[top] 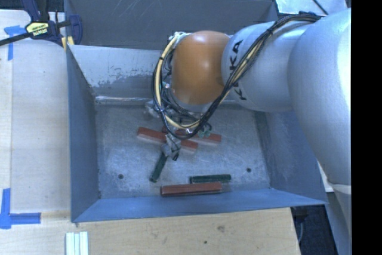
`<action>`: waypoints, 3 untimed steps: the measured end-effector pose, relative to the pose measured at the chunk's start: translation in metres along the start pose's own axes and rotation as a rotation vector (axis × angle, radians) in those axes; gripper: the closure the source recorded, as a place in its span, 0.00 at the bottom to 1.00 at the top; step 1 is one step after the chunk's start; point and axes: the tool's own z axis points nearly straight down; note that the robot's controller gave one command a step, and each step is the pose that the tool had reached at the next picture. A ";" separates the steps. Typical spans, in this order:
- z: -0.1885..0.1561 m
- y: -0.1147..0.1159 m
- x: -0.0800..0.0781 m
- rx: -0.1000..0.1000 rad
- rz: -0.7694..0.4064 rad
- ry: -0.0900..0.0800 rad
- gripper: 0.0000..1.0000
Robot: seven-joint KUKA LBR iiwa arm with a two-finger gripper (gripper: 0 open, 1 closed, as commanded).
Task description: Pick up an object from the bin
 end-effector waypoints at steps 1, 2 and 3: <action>-0.003 -0.001 -0.002 0.001 0.003 -0.008 1.00; -0.074 0.003 -0.010 0.000 -0.469 -0.002 1.00; -0.074 0.003 -0.010 -0.001 -0.467 -0.001 0.00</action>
Offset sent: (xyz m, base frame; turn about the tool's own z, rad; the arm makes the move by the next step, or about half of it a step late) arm 0.0000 0.0000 0.0000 0.0000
